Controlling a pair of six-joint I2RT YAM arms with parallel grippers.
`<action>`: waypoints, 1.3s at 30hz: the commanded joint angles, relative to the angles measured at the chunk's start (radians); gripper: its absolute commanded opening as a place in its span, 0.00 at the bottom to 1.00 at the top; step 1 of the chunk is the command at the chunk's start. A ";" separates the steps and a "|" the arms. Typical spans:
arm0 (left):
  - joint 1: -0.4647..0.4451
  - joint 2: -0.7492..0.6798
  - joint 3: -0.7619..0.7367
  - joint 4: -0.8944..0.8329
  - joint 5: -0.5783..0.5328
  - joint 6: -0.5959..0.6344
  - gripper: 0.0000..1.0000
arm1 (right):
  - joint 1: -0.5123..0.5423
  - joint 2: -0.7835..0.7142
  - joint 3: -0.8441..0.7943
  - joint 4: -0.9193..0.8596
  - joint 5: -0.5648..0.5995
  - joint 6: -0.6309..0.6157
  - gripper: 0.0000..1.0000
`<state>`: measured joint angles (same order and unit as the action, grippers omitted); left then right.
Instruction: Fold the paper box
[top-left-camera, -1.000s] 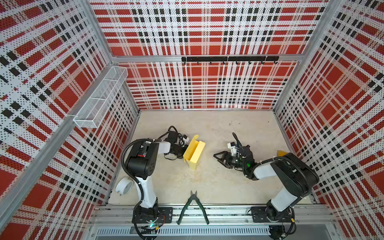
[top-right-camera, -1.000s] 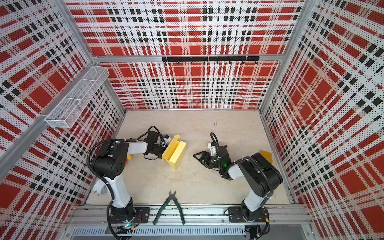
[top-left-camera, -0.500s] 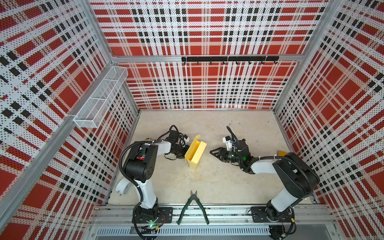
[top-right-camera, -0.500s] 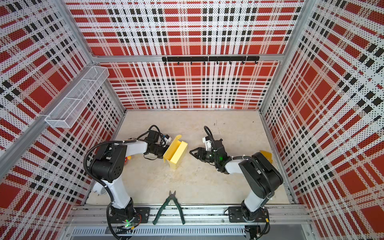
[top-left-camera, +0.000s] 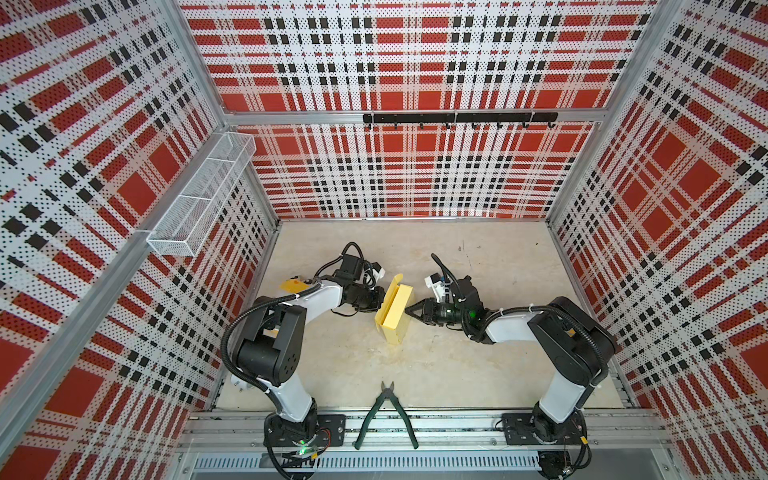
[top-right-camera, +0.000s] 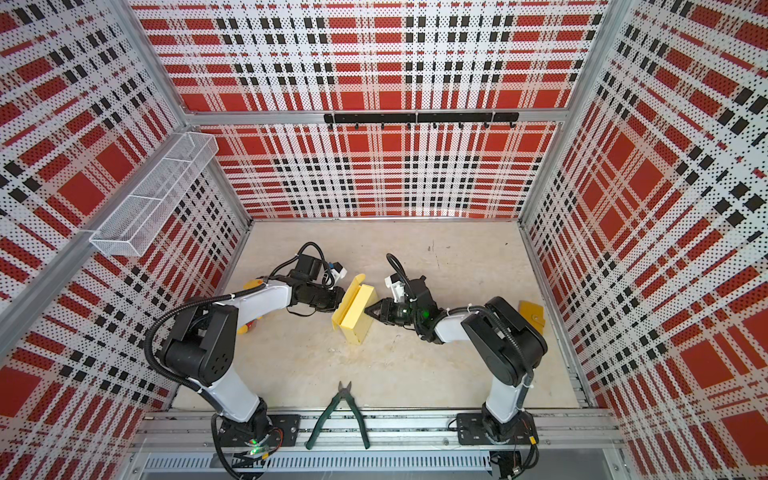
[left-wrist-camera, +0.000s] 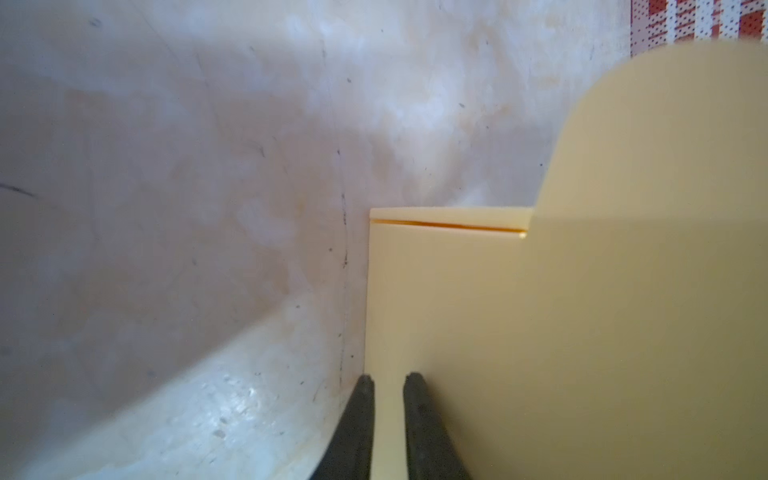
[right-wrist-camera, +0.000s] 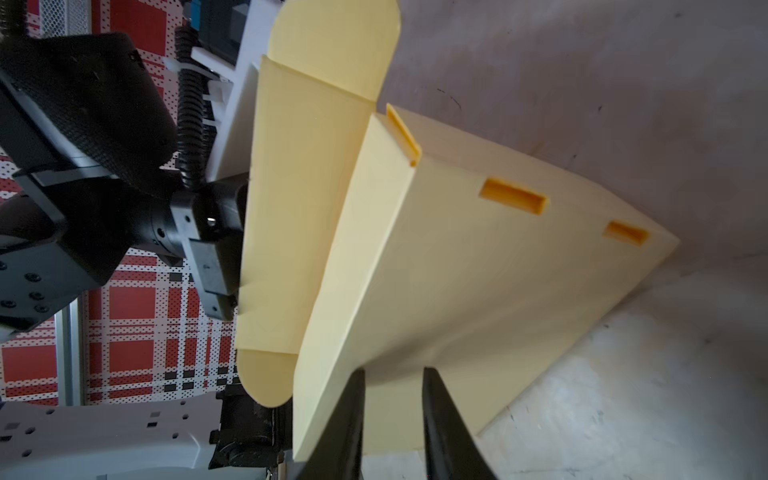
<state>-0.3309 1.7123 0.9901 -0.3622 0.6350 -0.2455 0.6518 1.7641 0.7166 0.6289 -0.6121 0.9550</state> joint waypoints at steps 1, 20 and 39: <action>-0.040 0.000 0.031 -0.018 0.021 -0.003 0.20 | 0.013 -0.003 0.030 0.051 0.004 0.005 0.26; -0.066 0.014 0.106 -0.066 0.034 0.085 0.21 | -0.042 -0.127 -0.042 -0.165 -0.032 -0.420 0.44; -0.111 0.001 0.136 -0.112 0.038 0.143 0.24 | -0.050 -0.378 -0.052 -0.612 0.047 -0.987 0.52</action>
<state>-0.4450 1.7252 1.1118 -0.4599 0.6655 -0.1223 0.6006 1.4368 0.6456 0.1215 -0.5922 0.1188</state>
